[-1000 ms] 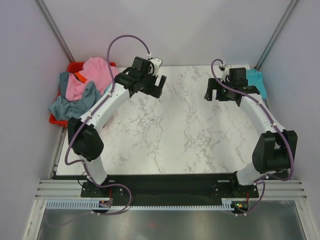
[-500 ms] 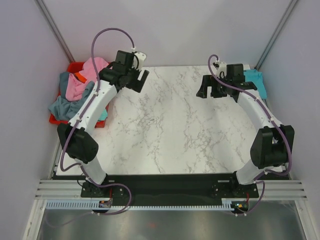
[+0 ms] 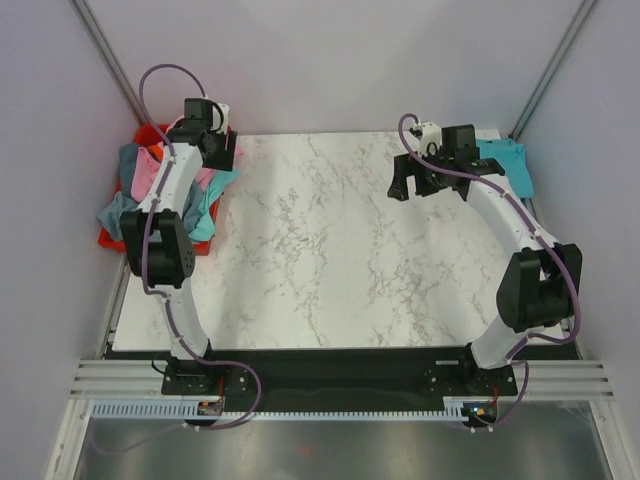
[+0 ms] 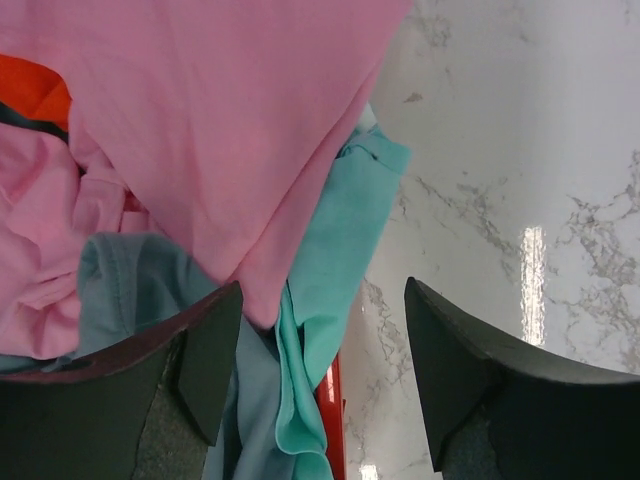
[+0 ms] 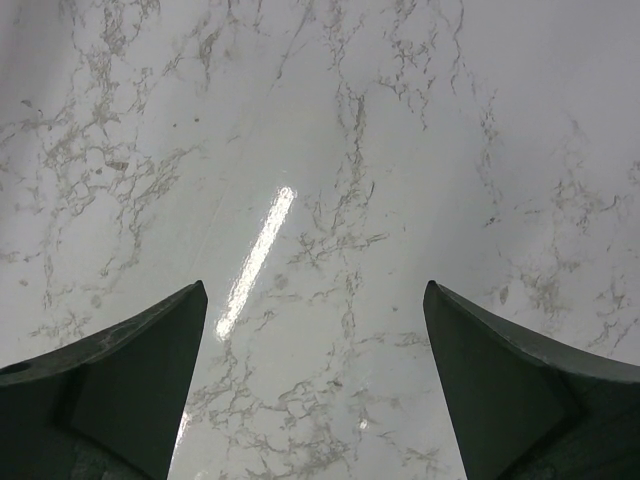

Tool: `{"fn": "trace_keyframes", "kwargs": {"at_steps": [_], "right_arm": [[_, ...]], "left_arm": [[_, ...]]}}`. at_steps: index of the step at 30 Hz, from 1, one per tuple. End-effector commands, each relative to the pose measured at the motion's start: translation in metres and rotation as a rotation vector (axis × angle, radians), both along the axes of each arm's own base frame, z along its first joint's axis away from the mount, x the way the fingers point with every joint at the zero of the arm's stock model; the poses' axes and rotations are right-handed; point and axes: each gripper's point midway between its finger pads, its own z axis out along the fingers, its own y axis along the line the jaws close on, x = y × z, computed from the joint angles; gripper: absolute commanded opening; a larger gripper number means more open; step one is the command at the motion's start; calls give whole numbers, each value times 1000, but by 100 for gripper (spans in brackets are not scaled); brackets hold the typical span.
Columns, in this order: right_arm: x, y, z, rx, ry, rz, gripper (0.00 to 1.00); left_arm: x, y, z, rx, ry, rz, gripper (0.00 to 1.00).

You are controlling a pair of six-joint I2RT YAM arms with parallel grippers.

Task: Fold and stack the t-shirts
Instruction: Grab the tshirt from the pile

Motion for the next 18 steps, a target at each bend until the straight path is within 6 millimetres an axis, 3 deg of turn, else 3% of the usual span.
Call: {"fn": "trace_keyframes", "kwargs": {"at_steps": [1,4,9,15,16,18], "right_arm": [[-4,3,6,27,-30,6,98],[-2,9,1,65,-12,8,98],[6,16,2,97,-8,33,98],[20,15,1,77,-22,28,98],[23,15,1,74,-24,25,98],[27,15,-5,73,-9,21,98]], "left_arm": [[17,-4,2,38,-26,-35,73],[30,8,-15,98,-1,-13,73],[44,27,-16,112,-15,23,72],[48,41,-31,133,4,53,71],[48,57,-33,134,6,84,70],[50,62,-40,145,17,94,68]]}}
